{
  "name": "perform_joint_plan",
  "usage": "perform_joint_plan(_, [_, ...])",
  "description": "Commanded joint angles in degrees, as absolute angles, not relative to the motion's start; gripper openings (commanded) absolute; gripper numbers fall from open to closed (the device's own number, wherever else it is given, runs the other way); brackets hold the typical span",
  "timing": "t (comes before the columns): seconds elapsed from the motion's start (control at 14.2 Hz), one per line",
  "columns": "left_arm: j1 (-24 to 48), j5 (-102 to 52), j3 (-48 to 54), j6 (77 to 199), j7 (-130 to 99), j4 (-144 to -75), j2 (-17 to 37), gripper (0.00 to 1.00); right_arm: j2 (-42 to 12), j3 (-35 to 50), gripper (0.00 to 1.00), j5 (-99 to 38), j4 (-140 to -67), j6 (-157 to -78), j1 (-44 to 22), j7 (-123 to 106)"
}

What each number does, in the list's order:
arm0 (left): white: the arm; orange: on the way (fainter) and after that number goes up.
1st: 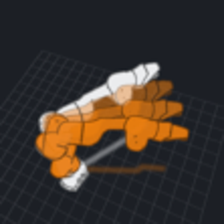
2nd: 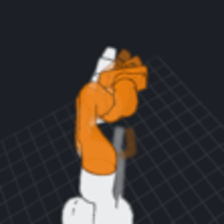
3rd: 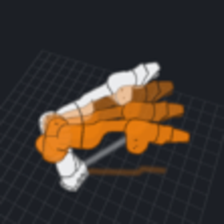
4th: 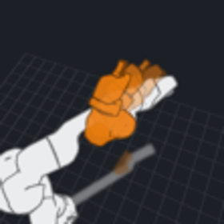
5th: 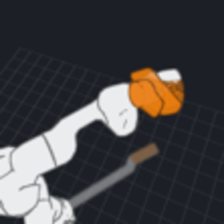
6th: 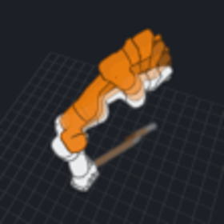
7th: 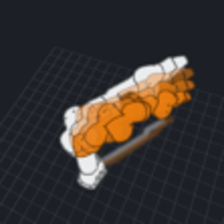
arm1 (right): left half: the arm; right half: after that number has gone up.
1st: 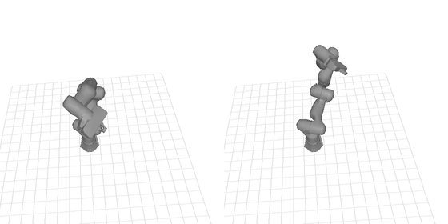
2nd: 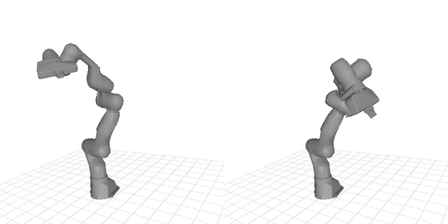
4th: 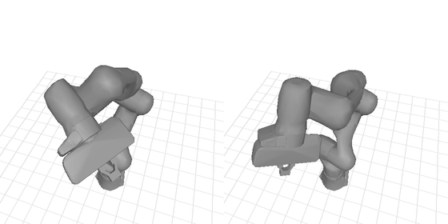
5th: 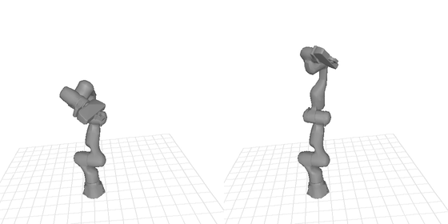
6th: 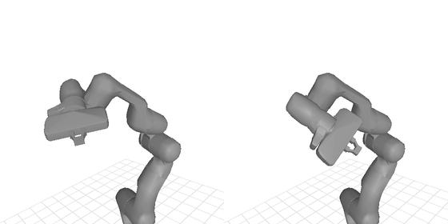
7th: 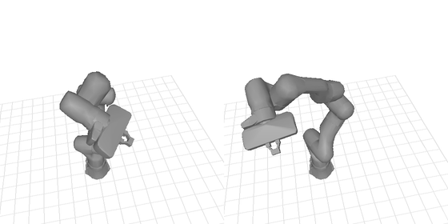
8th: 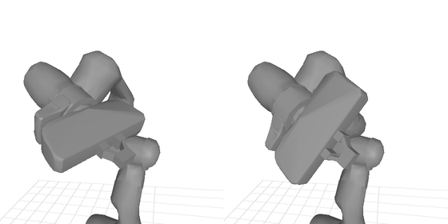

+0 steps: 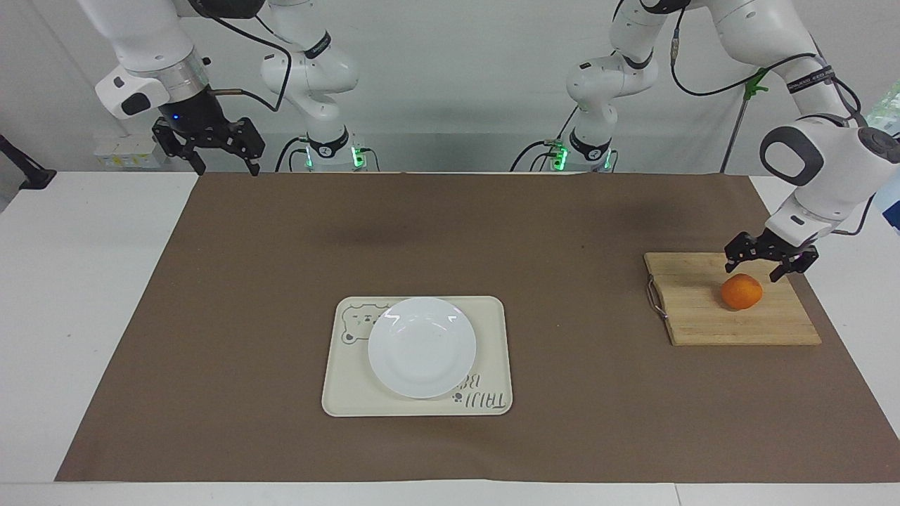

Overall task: Place orange and plate with both arms
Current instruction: 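Close the left gripper around the orange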

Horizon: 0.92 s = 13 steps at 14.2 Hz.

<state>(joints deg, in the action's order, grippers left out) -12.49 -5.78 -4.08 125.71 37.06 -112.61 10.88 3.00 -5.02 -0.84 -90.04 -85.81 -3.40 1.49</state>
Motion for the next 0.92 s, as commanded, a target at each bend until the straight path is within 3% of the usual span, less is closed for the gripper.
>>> perform_joint_plan(0.0, [-13.0,-6.6,-3.6,128.8,38.2,-113.1,13.1,1.0,4.2,-4.8,1.0,-0.8,-91.4,-86.0,-2.9,0.4])
perform_joint_plan(0.85, [-14.2,-6.6,-3.8,135.3,38.3,-115.5,15.6,1.0,4.2,-4.8,1.0,-0.8,-91.4,-86.0,-2.9,0.4])
